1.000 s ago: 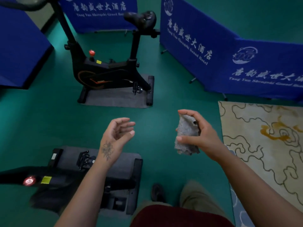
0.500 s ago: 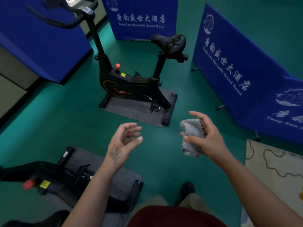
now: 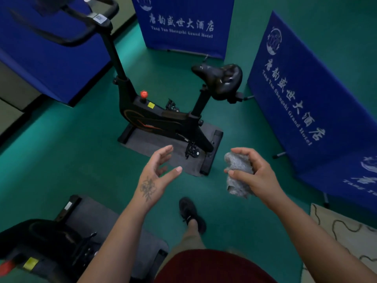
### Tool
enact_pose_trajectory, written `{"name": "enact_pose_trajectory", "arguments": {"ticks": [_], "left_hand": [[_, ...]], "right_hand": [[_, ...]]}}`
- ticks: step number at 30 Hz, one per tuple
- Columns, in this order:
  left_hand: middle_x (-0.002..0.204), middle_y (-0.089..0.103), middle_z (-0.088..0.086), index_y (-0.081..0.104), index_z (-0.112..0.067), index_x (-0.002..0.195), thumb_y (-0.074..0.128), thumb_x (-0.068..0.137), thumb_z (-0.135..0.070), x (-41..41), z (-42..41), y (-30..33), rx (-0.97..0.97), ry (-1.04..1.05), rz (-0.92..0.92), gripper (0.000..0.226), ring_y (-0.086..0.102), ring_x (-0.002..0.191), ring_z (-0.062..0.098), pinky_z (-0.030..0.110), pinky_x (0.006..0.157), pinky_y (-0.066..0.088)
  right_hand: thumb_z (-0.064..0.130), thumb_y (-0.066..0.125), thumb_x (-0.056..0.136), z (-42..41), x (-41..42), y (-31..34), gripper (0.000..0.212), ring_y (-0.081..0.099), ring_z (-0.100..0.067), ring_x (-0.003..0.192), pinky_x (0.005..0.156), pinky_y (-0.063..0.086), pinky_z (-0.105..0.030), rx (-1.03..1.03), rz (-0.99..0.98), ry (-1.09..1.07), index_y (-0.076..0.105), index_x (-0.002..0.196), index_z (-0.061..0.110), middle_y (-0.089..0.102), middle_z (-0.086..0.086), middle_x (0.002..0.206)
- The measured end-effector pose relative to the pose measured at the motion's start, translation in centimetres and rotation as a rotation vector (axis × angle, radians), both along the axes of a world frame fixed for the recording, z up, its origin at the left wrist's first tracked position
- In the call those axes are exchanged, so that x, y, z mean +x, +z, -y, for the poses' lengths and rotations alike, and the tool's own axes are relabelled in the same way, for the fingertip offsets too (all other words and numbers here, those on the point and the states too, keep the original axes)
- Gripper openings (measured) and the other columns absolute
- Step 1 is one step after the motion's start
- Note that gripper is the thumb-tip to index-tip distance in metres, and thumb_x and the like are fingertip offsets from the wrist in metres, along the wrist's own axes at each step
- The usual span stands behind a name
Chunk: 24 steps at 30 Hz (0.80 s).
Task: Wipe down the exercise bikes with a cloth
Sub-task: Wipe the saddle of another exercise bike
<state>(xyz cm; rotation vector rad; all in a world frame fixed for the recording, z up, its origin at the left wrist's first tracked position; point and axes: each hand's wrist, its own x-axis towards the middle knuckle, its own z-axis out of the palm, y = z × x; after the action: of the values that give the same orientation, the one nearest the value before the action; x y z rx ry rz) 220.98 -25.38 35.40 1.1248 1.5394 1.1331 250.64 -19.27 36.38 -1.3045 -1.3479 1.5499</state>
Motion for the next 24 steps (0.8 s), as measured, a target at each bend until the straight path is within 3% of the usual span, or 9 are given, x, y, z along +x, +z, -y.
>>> {"name": "enact_pose_trajectory", "arguments": {"ticks": [7, 12, 14, 17, 19, 24], "left_hand": [[0.154, 0.055, -0.020, 0.053, -0.037, 0.152, 0.080, 0.084, -0.043, -4.6, -13.3, 0.4, -0.013, -0.090, -0.014, 0.074, 0.048, 0.144, -0.004, 0.041, 0.125, 0.039], [0.158, 0.049, -0.023, 0.048, -0.041, 0.156, 0.082, 0.083, -0.045, -6.7, -21.6, -0.2, -0.054, -0.188, -0.021, 0.080, 0.043, 0.149, -0.002, 0.042, 0.128, 0.035], [0.160, 0.048, -0.023, 0.047, -0.041, 0.157, 0.084, 0.081, -0.050, -6.8, -24.0, -0.7, -0.066, -0.202, -0.011, 0.084, 0.041, 0.150, -0.002, 0.044, 0.128, 0.034], [0.161, 0.047, -0.023, 0.045, -0.045, 0.157, 0.084, 0.079, -0.056, -6.4, -26.7, -1.3, -0.082, -0.221, 0.004, 0.088, 0.041, 0.150, -0.002, 0.046, 0.128, 0.035], [0.161, 0.046, -0.022, 0.043, -0.043, 0.158, 0.084, 0.080, -0.053, -5.8, -28.5, -1.8, -0.101, -0.227, -0.008, 0.088, 0.040, 0.150, -0.002, 0.045, 0.128, 0.035], [0.161, 0.045, -0.020, 0.043, -0.041, 0.159, 0.084, 0.079, -0.053, -4.4, -33.7, -2.5, -0.120, -0.199, -0.003, 0.091, 0.041, 0.150, -0.002, 0.046, 0.128, 0.035]], "right_hand": [[0.007, 0.086, 0.085, -10.9, -5.4, 1.0, 0.051, 0.071, -0.024, 0.111, 0.098, 0.057, -0.057, 0.025, 0.110, -0.095, 0.070, 0.121, 0.041, 0.071, 0.012, 0.122], [0.012, 0.080, 0.084, -17.0, -8.1, 1.2, 0.054, 0.070, -0.020, 0.107, 0.091, 0.061, -0.046, 0.047, 0.095, -0.130, 0.067, 0.126, 0.043, 0.069, 0.011, 0.125], [0.003, 0.079, 0.088, -18.5, -8.4, 0.7, 0.056, 0.070, -0.024, 0.104, 0.087, 0.061, -0.042, 0.043, 0.110, -0.158, 0.065, 0.129, 0.039, 0.068, 0.006, 0.124], [0.001, 0.079, 0.089, -21.0, -8.2, 0.2, 0.051, 0.070, -0.029, 0.103, 0.089, 0.062, -0.050, 0.030, 0.149, -0.202, 0.065, 0.124, 0.035, 0.069, 0.002, 0.119], [0.006, 0.082, 0.088, -23.3, -8.0, 0.2, 0.045, 0.069, -0.025, 0.107, 0.095, 0.059, -0.053, 0.057, 0.182, -0.214, 0.067, 0.122, 0.032, 0.069, 0.006, 0.121], [0.010, 0.088, 0.082, -30.6, -7.9, 1.4, 0.051, 0.070, -0.014, 0.103, 0.093, 0.062, -0.041, 0.114, 0.178, -0.175, 0.068, 0.125, 0.029, 0.068, 0.011, 0.124]]}}
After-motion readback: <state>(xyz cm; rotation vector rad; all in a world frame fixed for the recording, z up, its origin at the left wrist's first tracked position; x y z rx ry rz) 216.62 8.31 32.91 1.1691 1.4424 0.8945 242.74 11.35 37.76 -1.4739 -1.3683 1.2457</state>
